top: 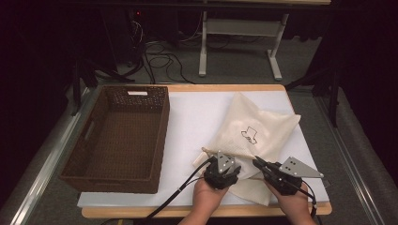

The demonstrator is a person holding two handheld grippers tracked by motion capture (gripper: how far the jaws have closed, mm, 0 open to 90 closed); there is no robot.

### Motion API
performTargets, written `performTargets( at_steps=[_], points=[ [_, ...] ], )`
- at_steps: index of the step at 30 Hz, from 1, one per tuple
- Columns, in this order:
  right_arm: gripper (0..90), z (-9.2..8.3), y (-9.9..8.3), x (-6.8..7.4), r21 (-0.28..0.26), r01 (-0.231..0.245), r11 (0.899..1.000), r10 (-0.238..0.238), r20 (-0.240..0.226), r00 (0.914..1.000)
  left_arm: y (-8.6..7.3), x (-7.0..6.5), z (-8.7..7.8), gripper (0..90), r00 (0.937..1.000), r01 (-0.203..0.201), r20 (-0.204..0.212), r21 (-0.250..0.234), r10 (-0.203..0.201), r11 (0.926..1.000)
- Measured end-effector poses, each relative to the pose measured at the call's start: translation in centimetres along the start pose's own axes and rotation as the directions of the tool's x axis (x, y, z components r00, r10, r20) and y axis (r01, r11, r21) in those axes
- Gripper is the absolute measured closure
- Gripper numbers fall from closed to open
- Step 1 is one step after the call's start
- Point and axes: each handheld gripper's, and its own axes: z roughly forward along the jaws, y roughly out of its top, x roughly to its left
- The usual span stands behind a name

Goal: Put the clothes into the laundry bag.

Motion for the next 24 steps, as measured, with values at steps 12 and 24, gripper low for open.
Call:
performTargets(
  at_steps=[12,24],
  points=[
    [89.1,0.2,0.0,0.1,0.006,0.004,1.000,-0.004,0.001,1.0000,-1.7,-0.5,-0.6,35.5,0.9961,-0.054,0.078,0.165,0.042,0.9847],
    [89.1,0.1,0.0,0.1,0.006,0.003,1.000,-0.003,0.002,1.0000,-1.6,-0.3,-0.7,84.8,0.9984,-0.044,0.040,0.143,0.039,0.9887]
  ],
)
